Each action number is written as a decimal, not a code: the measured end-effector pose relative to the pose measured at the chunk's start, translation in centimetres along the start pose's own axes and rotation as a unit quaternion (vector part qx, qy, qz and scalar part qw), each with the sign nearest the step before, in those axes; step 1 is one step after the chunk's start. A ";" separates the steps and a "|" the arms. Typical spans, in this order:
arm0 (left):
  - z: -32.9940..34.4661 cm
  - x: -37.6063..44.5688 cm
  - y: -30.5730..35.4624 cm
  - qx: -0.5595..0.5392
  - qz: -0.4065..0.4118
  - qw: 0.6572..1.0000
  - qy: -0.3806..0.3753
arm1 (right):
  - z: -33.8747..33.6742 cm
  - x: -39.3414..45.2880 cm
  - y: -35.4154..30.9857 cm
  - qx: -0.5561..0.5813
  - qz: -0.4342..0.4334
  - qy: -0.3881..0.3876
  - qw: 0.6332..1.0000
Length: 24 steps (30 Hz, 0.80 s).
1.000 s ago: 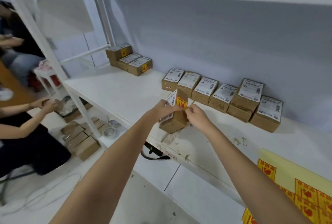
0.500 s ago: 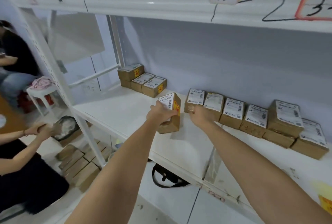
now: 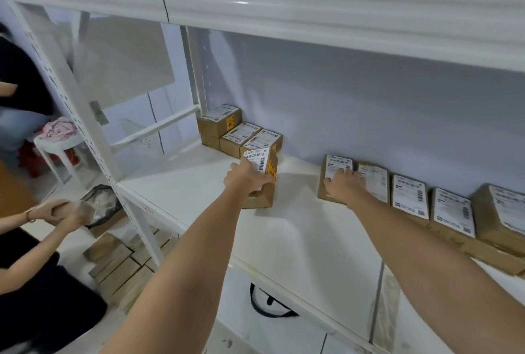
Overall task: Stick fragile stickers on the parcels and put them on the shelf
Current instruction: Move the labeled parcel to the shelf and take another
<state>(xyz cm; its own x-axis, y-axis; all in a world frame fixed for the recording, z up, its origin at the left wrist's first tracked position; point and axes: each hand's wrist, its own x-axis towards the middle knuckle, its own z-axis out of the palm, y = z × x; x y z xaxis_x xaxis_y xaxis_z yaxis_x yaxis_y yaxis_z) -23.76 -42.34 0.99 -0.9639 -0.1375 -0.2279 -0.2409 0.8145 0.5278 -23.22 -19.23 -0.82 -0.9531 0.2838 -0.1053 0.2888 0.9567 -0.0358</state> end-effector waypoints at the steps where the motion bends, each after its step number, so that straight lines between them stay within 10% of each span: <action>1: -0.2 0.6 0.0 0.007 0.001 1.000 0.006 | 0.1 0.6 -0.2 -0.014 0.003 -0.007 1.000; 24: -4.6 11.6 2.5 0.157 0.061 0.981 0.098 | 3.1 6.0 -3.3 0.024 0.052 0.026 0.998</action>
<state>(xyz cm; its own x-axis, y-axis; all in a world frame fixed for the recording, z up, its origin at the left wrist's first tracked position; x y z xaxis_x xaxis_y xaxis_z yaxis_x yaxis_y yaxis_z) -36.09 -44.48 3.43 -0.9940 -0.1090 -0.0015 -0.1057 0.9606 0.2572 -29.62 -20.84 -4.40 -0.9208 0.3856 -0.0595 0.3893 0.9181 -0.0748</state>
